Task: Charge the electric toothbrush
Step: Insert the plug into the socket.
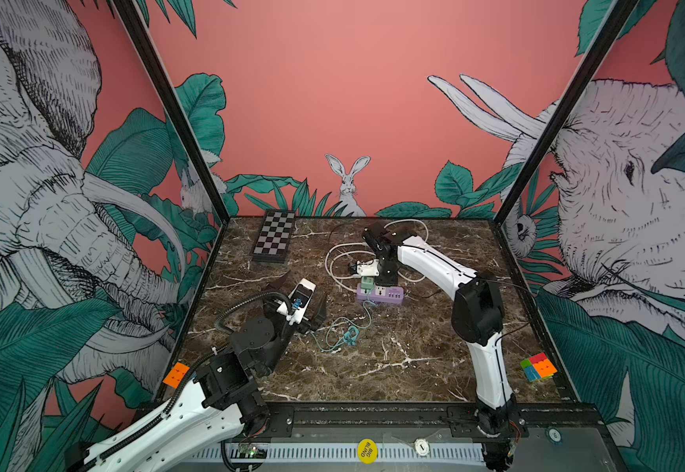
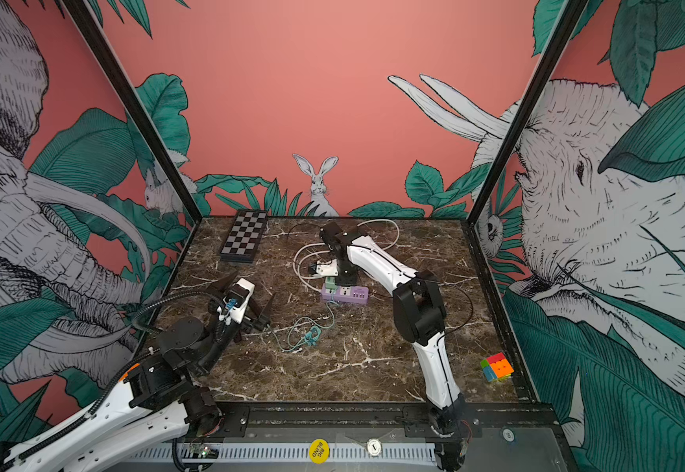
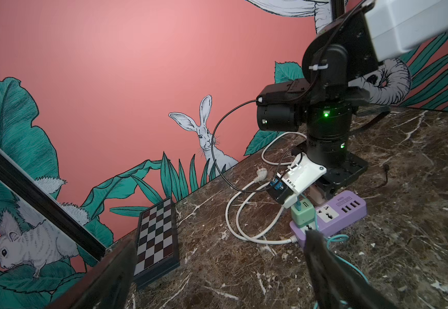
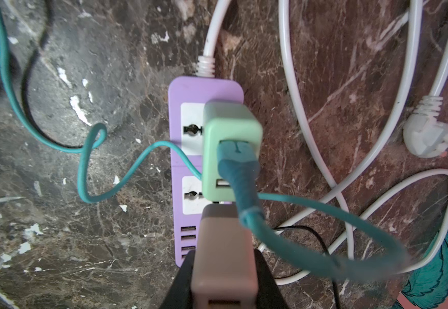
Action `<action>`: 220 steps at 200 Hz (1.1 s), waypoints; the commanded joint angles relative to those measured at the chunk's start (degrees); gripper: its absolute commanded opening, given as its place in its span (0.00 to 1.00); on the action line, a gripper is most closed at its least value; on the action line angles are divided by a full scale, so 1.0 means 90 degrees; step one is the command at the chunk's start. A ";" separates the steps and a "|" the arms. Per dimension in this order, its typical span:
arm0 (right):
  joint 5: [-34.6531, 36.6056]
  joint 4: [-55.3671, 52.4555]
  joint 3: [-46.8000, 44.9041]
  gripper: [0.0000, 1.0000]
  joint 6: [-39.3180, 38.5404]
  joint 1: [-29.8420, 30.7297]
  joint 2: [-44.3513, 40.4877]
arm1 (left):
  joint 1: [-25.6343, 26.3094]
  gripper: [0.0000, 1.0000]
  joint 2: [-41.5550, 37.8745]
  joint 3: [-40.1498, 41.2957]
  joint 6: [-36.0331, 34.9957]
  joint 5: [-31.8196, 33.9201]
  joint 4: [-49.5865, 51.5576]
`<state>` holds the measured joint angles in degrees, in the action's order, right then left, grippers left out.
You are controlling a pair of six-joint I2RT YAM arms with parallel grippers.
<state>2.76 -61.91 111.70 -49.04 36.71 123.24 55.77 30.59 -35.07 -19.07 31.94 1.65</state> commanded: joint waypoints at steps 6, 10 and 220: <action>-0.0209 -0.0157 0.0084 0.00 0.0047 -0.0033 0.0173 | -0.0036 0.99 -0.0040 0.0076 0.0058 -0.0041 -0.0168; -0.0200 -0.0128 0.0080 0.00 0.0073 -0.0043 0.0188 | -0.0034 0.99 -0.0027 0.0069 0.0058 -0.0041 -0.0173; -0.0331 -0.0119 -0.0136 0.00 0.0107 -0.0226 0.0374 | -0.0034 0.99 0.0078 0.0067 -0.0001 -0.0032 -0.0171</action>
<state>0.08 -61.73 111.81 -48.45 35.07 126.69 55.77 31.55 -35.07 -19.09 31.81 1.39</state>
